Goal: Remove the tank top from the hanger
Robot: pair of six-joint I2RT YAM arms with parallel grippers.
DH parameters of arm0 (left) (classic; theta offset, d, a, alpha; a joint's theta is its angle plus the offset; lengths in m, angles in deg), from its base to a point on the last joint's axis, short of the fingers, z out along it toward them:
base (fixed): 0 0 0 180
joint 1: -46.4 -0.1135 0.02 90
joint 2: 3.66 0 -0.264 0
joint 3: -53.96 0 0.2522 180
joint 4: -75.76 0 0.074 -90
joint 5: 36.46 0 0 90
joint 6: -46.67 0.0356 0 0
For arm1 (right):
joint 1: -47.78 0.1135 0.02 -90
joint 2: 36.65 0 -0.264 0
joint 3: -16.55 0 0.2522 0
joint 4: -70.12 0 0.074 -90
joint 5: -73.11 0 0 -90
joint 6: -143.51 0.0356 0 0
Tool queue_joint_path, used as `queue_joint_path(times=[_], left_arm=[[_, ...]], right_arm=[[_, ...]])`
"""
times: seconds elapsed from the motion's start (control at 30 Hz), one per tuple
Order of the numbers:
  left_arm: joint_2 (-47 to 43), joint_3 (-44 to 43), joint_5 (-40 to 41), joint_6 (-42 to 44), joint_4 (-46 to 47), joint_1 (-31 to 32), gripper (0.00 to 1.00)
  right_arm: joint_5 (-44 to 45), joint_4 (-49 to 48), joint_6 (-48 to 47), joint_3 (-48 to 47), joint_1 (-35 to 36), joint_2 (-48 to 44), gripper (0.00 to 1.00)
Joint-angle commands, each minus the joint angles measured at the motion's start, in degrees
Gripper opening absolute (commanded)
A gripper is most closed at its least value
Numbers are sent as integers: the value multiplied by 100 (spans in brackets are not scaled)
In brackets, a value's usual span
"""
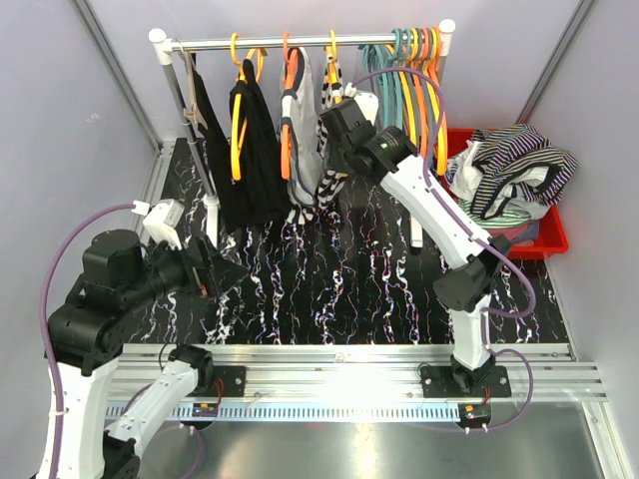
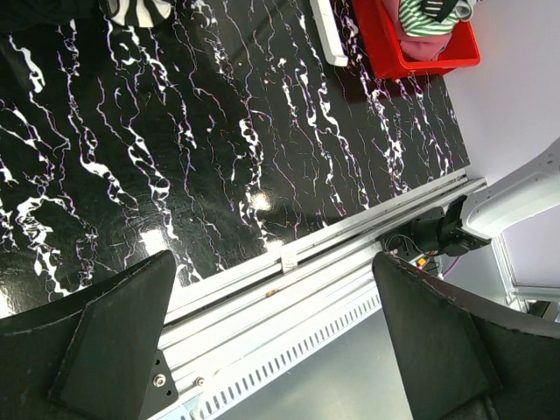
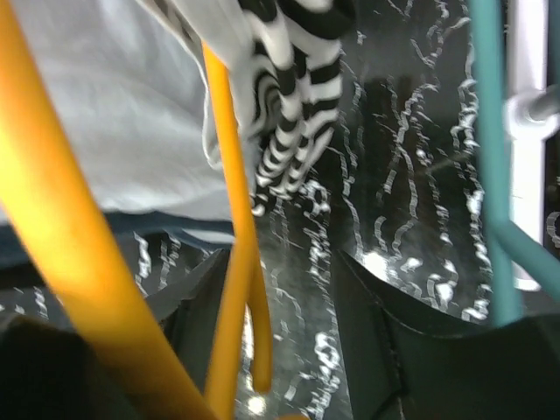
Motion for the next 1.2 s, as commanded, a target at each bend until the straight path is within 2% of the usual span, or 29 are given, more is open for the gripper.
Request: queue_joint_path(times=[0.0, 0.27, 0.4, 0.43, 0.47, 0.57, 0.67, 0.73, 0.8, 0.87, 0.9, 0.93, 1.03, 1.1, 1.13, 1.17], left_arm=[[-90, 49, 66, 87, 236, 20, 99], [-160, 163, 136, 79, 306, 46, 99], [-213, 163, 251, 114, 271, 55, 99], [-222, 172, 303, 105, 263, 64, 99], [-257, 189, 321, 114, 245, 64, 99], [-310, 198, 374, 105, 236, 73, 99], [-354, 137, 461, 105, 236, 73, 99], [-380, 102, 462, 105, 245, 73, 99], [-380, 84, 427, 79, 298, 82, 99], [-372, 110, 391, 52, 341, 82, 99], [-371, 110, 357, 44, 342, 82, 99], [-363, 119, 347, 43, 342, 82, 99], [-354, 101, 338, 35, 342, 82, 99], [-371, 84, 347, 8, 351, 82, 99], [-380, 75, 365, 17, 368, 82, 99], [-389, 49, 374, 0, 368, 82, 99]], right_arm=[[129, -197, -452, 270, -2, -825, 56], [-72, -567, -1622, 411, -98, -861, 52], [-494, -506, -1860, 297, -256, -676, 34], [-547, -497, -1904, 253, -274, -589, 25], [-608, -488, -1939, 235, -309, -544, 24], [-740, -496, -2149, 235, -309, -439, 26], [-793, -891, -2360, 629, -309, -631, 38], [-828, -1365, -2440, 1058, -318, -886, 38], [-881, -1672, -2475, 1236, -335, -1018, 43], [-872, -1718, -2467, 1220, -379, -1071, 38], [-803, -1727, -2493, 1184, -388, -1080, 24], [-759, -1718, -2493, 1115, -388, -1080, 19], [-802, -1736, -2554, 1087, -388, -1141, 19], [-820, -1806, -2546, 1131, -379, -1220, 23], [-854, -1832, -2537, 1218, -388, -1308, 33], [-890, -1867, -2545, 1263, -388, -1352, 36]])
